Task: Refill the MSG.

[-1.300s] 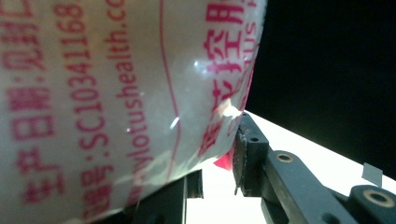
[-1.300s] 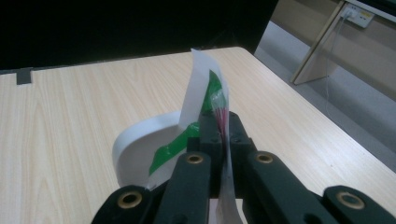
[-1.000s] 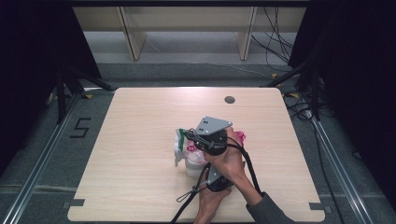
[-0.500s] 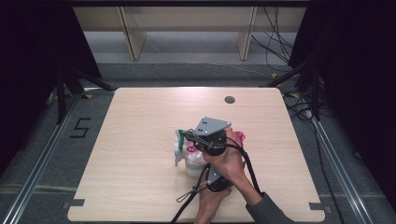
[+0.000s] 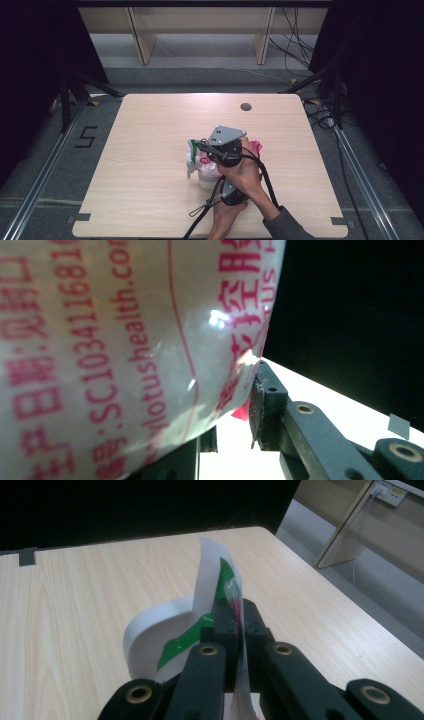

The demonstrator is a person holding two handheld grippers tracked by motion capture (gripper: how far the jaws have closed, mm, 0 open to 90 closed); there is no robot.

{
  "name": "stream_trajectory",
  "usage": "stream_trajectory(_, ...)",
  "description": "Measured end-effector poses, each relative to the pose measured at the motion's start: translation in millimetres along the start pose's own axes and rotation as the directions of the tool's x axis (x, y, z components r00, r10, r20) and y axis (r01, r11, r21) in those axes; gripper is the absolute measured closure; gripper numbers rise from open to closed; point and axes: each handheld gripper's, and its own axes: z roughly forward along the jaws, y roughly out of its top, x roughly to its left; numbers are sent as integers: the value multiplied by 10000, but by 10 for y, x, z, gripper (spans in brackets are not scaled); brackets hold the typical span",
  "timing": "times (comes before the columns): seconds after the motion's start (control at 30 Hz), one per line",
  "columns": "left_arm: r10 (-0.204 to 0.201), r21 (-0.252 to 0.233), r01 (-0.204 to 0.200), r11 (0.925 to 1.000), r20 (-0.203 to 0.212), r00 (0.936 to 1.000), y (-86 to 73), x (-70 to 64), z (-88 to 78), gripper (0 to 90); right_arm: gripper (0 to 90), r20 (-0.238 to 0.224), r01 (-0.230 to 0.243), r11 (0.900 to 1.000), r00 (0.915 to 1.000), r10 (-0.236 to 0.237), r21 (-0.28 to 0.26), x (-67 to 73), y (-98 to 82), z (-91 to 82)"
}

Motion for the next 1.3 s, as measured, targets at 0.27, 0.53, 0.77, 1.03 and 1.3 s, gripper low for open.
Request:
stream_trajectory(0.27, -69, 91, 69, 9999, 62, 10000, 2, 5, -8, 752, 897, -29, 4, 10000, 10000, -4, 85, -2, -10, 22)
stream_trajectory(0.53, 22, 120, -23, 9999, 54, 10000, 11, 6, -8, 752, 897, -77, -72, 9999, 9999, 73, 71, -18, -2, 22)
stream_trajectory(0.77, 43, 114, -43, 9999, 13, 10000, 7, 17, -7, 752, 897, -11, 22, 9999, 10000, -22, 103, -12, 9, 35)
stream_trajectory(1.03, -5, -33, 5, 10000, 66, 10000, 22, 11, -11, 752, 897, -7, 56, 9998, 10000, -56, 175, 12, 23, 41)
stream_trajectory(1.3, 24, -73, -24, 10000, 34, 10000, 25, 11, -14, 752, 897, -46, 89, 9999, 10000, -88, 123, 20, 33, 42)
